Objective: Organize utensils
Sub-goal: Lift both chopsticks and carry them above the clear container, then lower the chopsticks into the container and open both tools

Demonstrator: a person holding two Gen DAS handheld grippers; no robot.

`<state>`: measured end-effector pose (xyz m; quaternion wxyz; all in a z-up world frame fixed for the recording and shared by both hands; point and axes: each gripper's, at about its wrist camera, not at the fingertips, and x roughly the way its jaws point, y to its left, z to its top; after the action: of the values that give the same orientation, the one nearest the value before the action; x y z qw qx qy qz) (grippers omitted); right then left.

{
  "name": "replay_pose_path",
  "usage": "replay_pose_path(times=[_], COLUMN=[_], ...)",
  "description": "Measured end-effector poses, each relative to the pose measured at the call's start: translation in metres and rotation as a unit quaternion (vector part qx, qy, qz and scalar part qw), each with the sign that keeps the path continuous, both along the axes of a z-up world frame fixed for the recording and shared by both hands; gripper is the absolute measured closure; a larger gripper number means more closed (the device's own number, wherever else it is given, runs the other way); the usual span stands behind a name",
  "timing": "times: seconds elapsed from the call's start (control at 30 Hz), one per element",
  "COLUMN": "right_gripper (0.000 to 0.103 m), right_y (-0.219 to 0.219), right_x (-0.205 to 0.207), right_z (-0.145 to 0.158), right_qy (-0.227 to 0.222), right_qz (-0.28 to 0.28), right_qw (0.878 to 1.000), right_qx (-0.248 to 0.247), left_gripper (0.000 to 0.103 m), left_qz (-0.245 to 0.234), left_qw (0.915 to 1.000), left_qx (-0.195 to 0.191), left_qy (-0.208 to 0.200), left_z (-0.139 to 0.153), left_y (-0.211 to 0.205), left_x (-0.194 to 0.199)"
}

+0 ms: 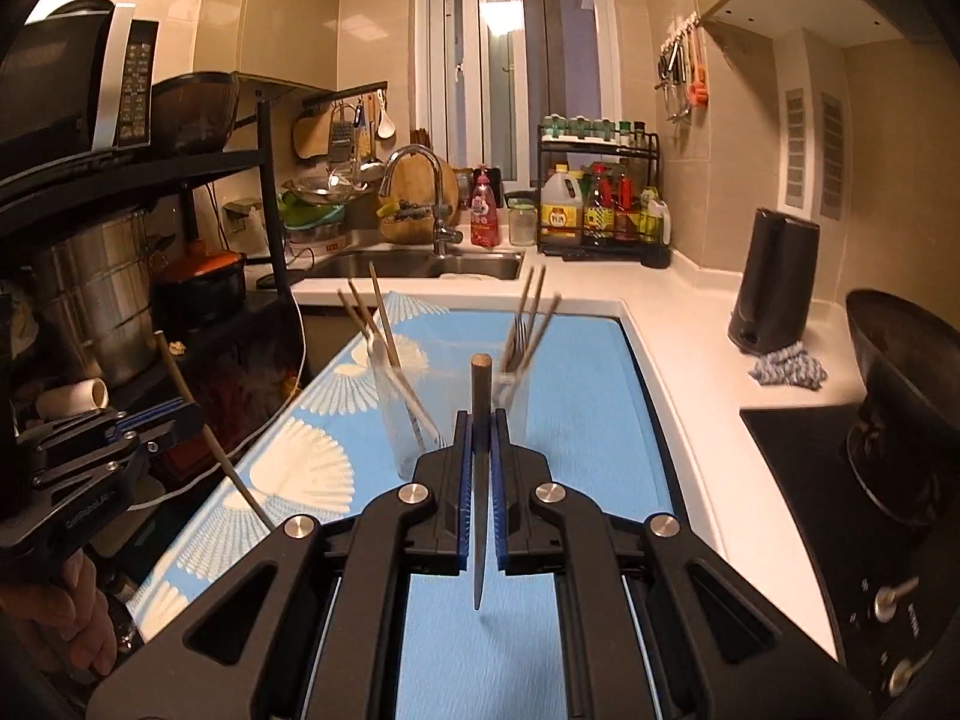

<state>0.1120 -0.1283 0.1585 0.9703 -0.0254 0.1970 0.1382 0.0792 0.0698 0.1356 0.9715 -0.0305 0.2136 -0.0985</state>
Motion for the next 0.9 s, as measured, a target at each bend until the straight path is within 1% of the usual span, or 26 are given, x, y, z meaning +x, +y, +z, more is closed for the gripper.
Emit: replay_pose_path(times=[0.07,0.17,0.3,0.37,0.43,0.5,0.57,0.73,0.8,0.87,0.9], right_gripper=[0.097,0.097,0.097,0.097,0.097,0.097,0.097,0.097,0.097,0.097,0.093], right_y=[0.004,0.01,0.016,0.019,0.024,0.03,0.036,0.048,0.051,0.053,0.053], right_x=[0.01,0.029,0.052,0.066,0.078,0.094,0.11,0.144,0.151,0.156,0.156], right_z=[0.018,0.045,0.08,0.093,0.097,0.094,0.083,0.043,0.032,0.024,0.021], right_qy=[-0.01,-0.024,-0.052,-0.065,-0.069,-0.069,-0.064,-0.018,-0.007,0.002,0.003], right_qz=[0.004,0.009,0.01,0.01,0.01,0.012,0.009,0.015,0.016,0.016,0.013], right_qw=[1.0,1.0,0.999,0.998,0.997,0.997,0.998,1.0,1.0,1.0,1.0], right_qx=[-0.002,0.0,0.009,0.012,0.014,0.015,0.01,0.005,0.003,-0.003,-0.007], left_gripper=[0.097,0.097,0.097,0.097,0.097,0.097,0.097,0.097,0.097,0.097,0.096], left_qz=[-0.009,-0.015,-0.02,-0.022,-0.022,-0.021,-0.017,-0.009,-0.014,-0.015,-0.013], left_qw=[0.9999,0.9995,0.9976,0.9964,0.9958,0.9962,0.9974,0.9993,0.9994,0.9995,0.9996], left_qx=[-0.003,0.002,-0.005,-0.009,-0.017,-0.026,-0.031,-0.031,-0.033,-0.027,-0.027], left_qy=[-0.006,-0.027,-0.065,-0.081,-0.087,-0.08,-0.063,-0.018,-0.003,0.003,0.0], left_z=[0.014,0.04,0.076,0.088,0.094,0.091,0.077,0.034,0.025,0.02,0.02], left_y=[-0.001,-0.004,-0.007,-0.009,-0.009,-0.009,-0.01,-0.011,-0.012,-0.012,-0.011], left_x=[0.012,0.031,0.053,0.062,0.077,0.094,0.113,0.148,0.157,0.16,0.159])
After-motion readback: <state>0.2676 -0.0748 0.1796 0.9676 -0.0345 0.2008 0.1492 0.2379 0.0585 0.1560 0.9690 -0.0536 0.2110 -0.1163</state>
